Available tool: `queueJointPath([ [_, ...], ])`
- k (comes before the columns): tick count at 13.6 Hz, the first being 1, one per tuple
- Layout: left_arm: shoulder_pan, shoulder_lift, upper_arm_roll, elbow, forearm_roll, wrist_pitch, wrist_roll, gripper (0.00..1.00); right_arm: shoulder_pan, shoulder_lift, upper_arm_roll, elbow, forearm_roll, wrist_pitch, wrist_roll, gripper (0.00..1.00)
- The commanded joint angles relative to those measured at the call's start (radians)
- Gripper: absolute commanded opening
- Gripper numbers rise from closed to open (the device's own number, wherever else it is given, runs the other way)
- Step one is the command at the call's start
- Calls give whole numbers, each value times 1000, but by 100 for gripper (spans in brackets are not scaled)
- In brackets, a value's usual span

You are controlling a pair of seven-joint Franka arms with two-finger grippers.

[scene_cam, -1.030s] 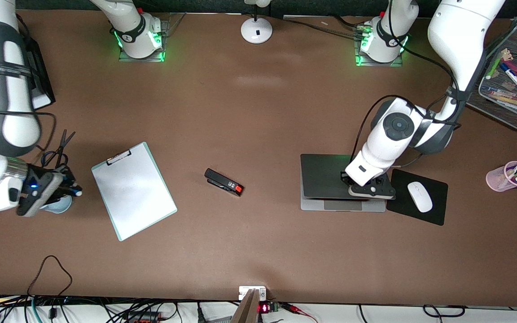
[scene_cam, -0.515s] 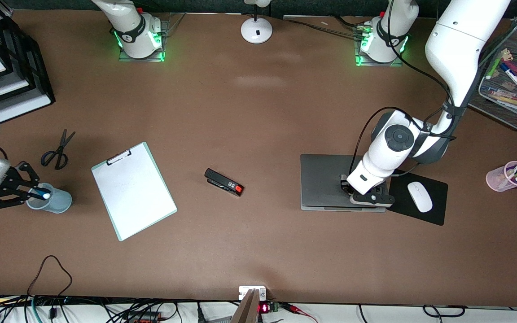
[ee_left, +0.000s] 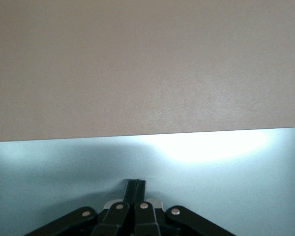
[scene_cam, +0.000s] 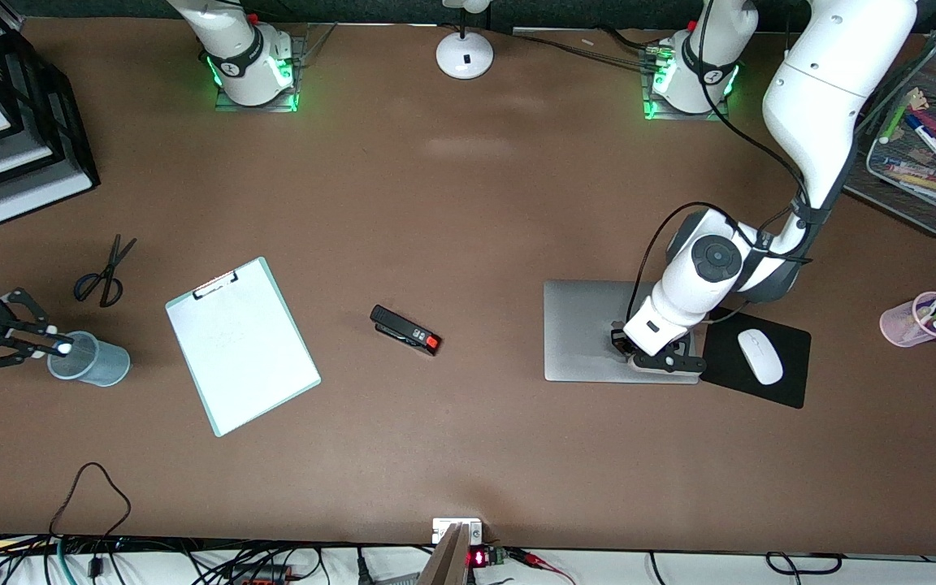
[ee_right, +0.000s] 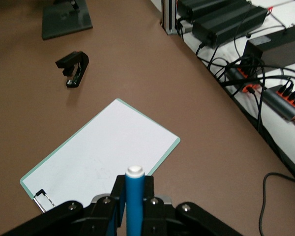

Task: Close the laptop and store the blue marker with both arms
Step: 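Carry the marker to the light blue cup while the left gripper presses the lid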

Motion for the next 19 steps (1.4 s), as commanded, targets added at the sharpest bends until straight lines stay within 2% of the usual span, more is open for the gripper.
queueJointPath([
  [1, -24, 15, 25, 25, 33, 8, -15, 0, -54, 37, 15, 69, 77, -72, -44, 1],
  [5, -25, 15, 25, 23, 33, 8, -17, 0, -94, 90, 15, 77, 189, -101, -114, 1],
  [10, -19, -28, 23, 23, 33, -17, -6, 0, -119, 146, 15, 83, 252, -102, -208, 1],
  [14, -19, -159, -1, 23, 33, -259, 0, 0, -130, 177, 13, 83, 256, -104, -245, 1],
  [15, -8, -190, -30, 25, 33, -325, 3, 0, -131, 182, 13, 83, 256, -104, -249, 1],
  [19, 1, -322, -58, 58, 11, -597, 170, 1, -139, 208, 13, 81, 254, -104, -249, 4],
])
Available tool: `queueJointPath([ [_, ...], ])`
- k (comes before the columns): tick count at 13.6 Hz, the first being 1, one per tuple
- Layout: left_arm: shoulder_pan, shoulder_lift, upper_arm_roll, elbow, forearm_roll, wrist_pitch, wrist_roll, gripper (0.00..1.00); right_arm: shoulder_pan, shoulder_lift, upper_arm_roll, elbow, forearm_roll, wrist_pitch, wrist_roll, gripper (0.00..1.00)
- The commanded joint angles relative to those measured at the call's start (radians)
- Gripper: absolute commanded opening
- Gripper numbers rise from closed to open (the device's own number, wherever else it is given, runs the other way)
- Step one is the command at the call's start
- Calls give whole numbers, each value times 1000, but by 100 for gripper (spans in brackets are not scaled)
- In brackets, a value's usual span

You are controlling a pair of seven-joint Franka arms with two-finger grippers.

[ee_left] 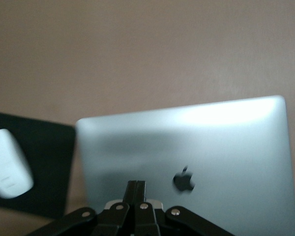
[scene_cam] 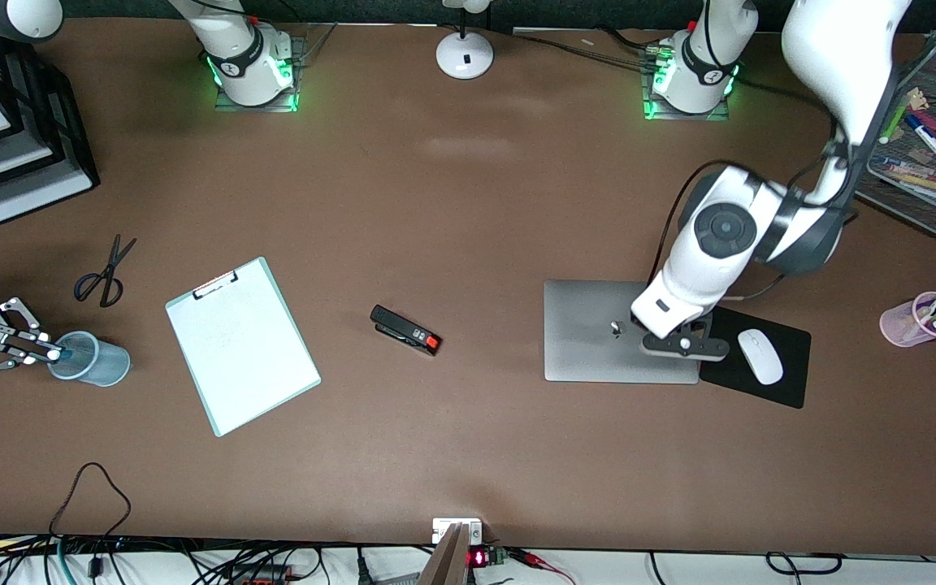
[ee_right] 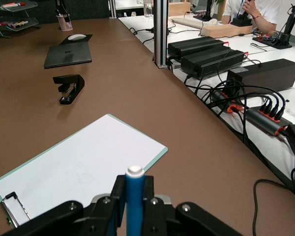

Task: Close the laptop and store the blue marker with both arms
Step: 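Drop the marker into the cup while the left gripper withdraws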

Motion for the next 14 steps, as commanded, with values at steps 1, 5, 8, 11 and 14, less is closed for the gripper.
queueJointPath([
  [1, 11, -88, -13, 38, -29, -203, 114, 1, -25, 35, 11, 36, 22, -26, -14, 4],
  [5, 10, -114, -20, 202, -135, -528, 201, 23, -29, 35, 10, 33, -18, -26, -13, 23],
  [8, 13, -130, -23, 254, -151, -592, 234, 100, -31, 33, 8, 33, -31, -28, 1, 100],
  [11, 20, -136, -24, 287, -172, -599, 258, 100, -22, 22, 7, 36, -42, -31, 12, 100],
  [14, 66, -160, -23, 320, -262, -599, 309, 100, 18, -19, 7, 37, -126, -31, 172, 100],
])
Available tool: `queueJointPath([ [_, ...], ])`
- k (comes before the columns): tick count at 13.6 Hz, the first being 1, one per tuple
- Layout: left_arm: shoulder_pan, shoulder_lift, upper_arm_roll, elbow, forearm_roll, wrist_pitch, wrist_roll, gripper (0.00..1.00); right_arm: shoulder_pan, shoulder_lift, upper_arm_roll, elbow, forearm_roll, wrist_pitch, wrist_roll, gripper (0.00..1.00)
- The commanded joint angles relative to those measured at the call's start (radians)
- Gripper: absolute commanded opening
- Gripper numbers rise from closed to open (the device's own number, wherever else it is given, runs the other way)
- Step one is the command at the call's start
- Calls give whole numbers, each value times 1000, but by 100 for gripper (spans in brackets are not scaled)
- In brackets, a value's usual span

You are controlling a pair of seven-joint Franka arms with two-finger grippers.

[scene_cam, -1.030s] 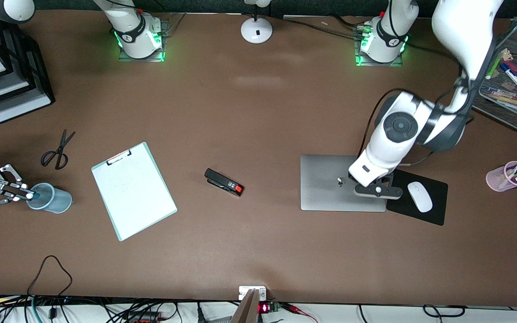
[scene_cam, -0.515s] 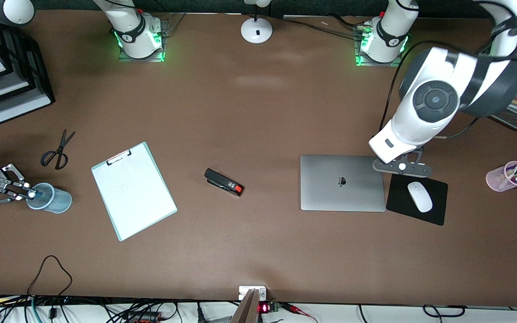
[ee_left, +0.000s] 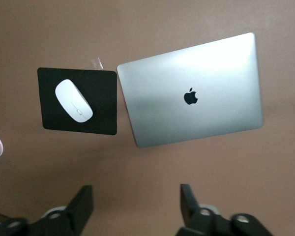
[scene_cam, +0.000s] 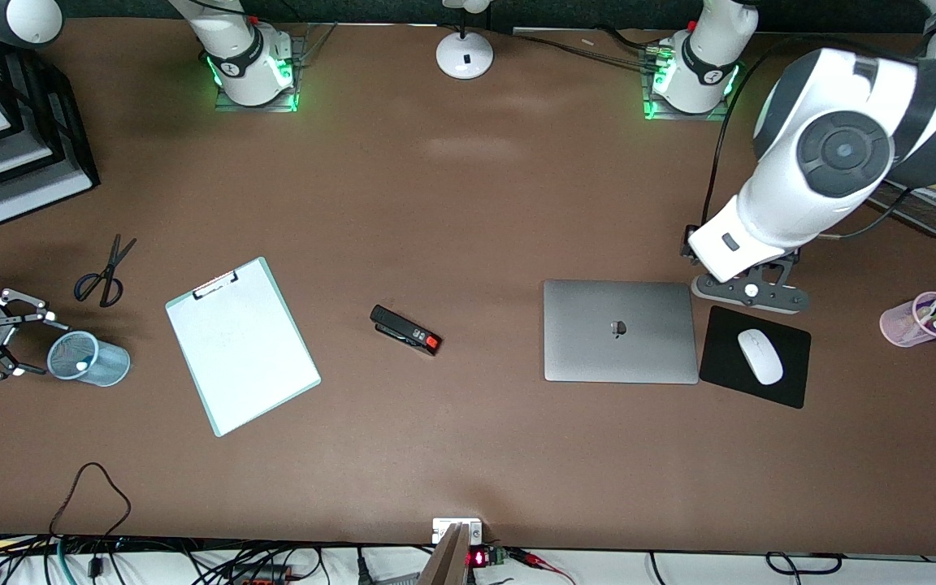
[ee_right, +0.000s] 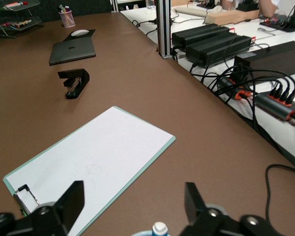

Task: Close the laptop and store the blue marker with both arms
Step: 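Drop the marker into the cup while the left gripper withdraws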

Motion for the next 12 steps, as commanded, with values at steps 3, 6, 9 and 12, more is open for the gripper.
queueJointPath([
  [3, 80, -22, -6, 102, -110, -102, 63, 100, 56, -95, 5, 14, -125, -12, 235, 100],
  [6, 79, -63, 23, 121, -104, -131, 59, 100, 100, -165, 7, 12, -197, -14, 424, 100],
  [9, -7, -172, 185, 0, -130, -79, 68, 100, 179, -247, 7, 11, -293, -12, 612, 100],
  [12, -103, -215, 300, -66, -139, -33, 79, 100, 251, -306, 5, 12, -371, -11, 789, 100],
])
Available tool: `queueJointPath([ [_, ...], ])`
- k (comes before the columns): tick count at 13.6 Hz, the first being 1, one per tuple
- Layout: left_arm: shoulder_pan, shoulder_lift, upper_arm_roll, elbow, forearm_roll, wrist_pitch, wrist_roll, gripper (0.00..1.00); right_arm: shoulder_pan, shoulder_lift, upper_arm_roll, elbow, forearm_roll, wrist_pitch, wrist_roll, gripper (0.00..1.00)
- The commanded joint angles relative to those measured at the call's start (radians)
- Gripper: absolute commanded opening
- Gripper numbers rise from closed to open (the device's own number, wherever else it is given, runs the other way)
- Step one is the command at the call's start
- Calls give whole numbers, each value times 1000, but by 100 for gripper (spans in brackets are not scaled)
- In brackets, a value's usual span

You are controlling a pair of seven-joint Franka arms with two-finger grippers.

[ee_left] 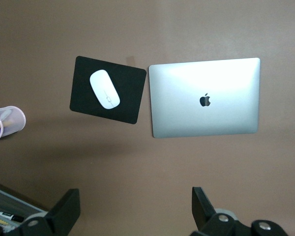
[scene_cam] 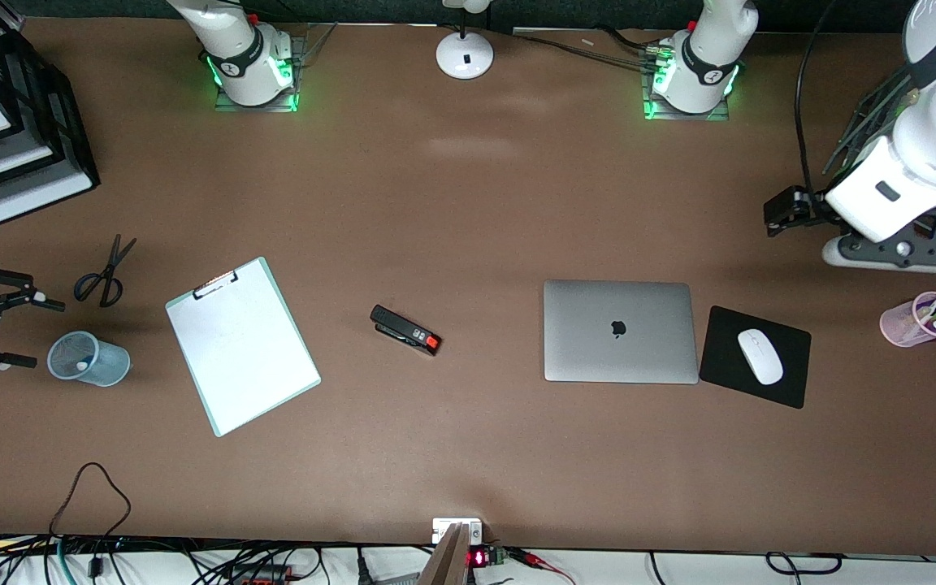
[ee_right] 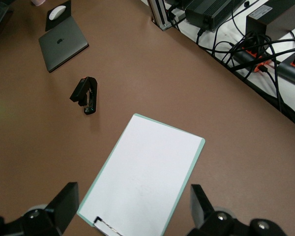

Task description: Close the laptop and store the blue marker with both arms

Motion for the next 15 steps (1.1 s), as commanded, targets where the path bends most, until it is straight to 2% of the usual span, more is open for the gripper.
queueJointPath([
  [1, -92, -80, 118, -101, -53, 58, 61, 100, 60, -66, -4, -15, -96, -3, 151, 100],
  [4, -83, -125, 123, -130, -69, 57, 119, 100, 136, -132, -3, -15, -226, -4, 343, 100],
  [6, -80, -137, 173, -133, -66, 59, 119, 100, 195, -162, -4, -13, -327, -4, 433, 100],
  [7, -81, -151, 175, -148, -66, 62, 119, 100, 221, -186, -1, -13, -381, -6, 497, 100],
  [9, -84, -198, 178, -226, -66, 156, 121, 100, 267, -224, 3, -13, -474, -7, 616, 100],
  [11, -84, -197, 180, -233, -61, 169, 119, 100, 322, -247, 2, -13, -562, -11, 723, 100],
  [12, -84, -195, 178, -231, -61, 166, 118, 100, 339, -261, 3, -15, -596, -12, 765, 100],
  [15, -75, -182, 177, -217, -70, 164, 119, 100, 356, -269, 0, -15, -622, -92, 910, 100],
])
